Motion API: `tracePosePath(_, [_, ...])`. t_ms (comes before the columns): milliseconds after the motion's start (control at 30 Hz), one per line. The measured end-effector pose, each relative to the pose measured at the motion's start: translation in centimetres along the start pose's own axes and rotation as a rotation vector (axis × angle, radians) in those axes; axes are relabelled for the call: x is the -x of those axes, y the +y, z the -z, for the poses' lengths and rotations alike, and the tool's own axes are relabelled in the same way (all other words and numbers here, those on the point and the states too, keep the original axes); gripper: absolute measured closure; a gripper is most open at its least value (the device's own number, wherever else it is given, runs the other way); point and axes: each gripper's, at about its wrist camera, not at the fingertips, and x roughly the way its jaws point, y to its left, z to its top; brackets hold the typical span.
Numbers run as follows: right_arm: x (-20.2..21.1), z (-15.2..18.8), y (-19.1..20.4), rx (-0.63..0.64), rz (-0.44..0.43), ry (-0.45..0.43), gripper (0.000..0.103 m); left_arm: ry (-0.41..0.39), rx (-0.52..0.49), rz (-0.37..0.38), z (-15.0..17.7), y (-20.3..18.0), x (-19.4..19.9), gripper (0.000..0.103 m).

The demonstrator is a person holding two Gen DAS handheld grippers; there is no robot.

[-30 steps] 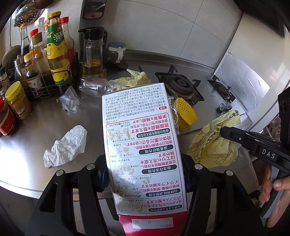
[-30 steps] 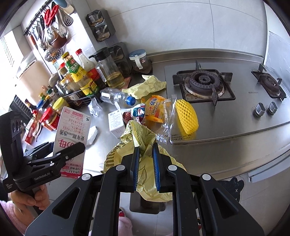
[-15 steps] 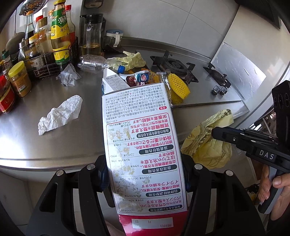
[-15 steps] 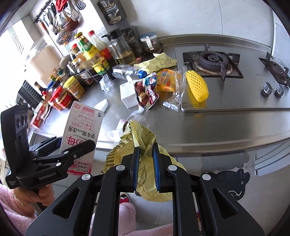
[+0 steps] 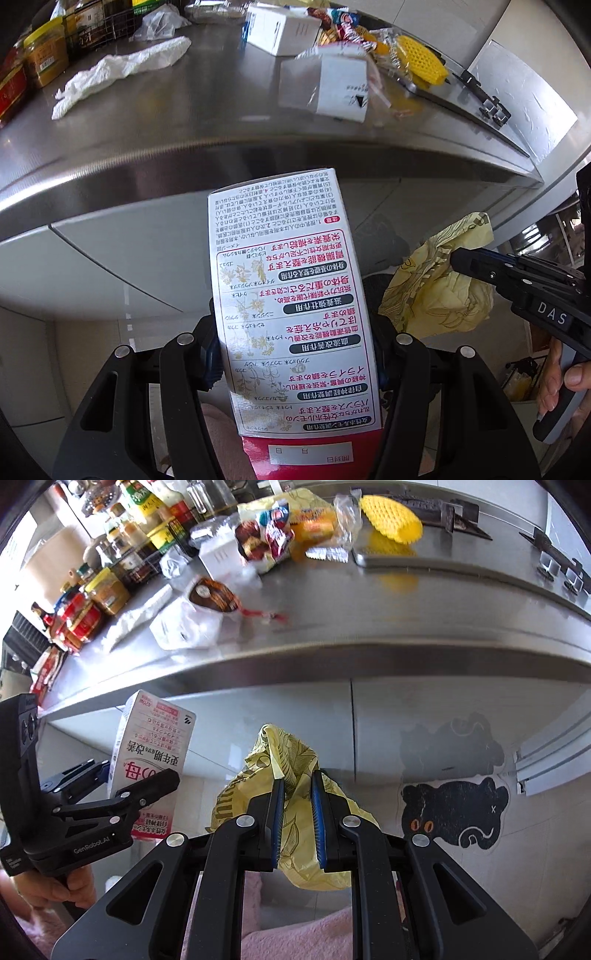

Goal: Collect trash
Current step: 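Lift the carton and yellow bag and carry both down toward the floor bin, then open the left tool over the bin while the right tool releases the yellow bag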

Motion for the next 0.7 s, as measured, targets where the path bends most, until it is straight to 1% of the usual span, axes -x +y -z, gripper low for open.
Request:
tracePosePath(67, [-2.8, 1.5, -0.4, -0.023, -0.002, 0.009, 0.087, 0.025, -0.004, -0.014, 1.4, 0.9, -2.4, 0.047])
tracePosePath(200, [-9.1, 4.2, -1.0, -0.042, 0.038, 0.051, 0.087, 0.099, 0.003, -0.029, 4.0, 3.0, -8.2, 0.047])
tracePosePath(333, [-15.0, 5.7, -2.1, -0.091, 0.044, 0.120, 0.087, 0.167, 0.041, -0.002, 5.5, 5.1, -13.7, 0.047])
tracePosePath(400, [-17.5, 6.0, -2.9, -0.139, 0.047, 0.136, 0.087, 0.186, 0.029, -0.013, 6.2, 5.5, -16.0, 0.047])
tracePosePath(533, [-21.2, 6.2, -3.7, -0.197, 0.053, 0.141, 0.087, 0.227, 0.024, -0.022, 7.7, 6.5, -19.9, 0.047])
tracePosePath(700, [-24.7, 6.4, -3.4, -0.215, 0.037, 0.163, 0.087, 0.238, 0.039, -0.022, 8.9, 7.6, -23.3, 0.047])
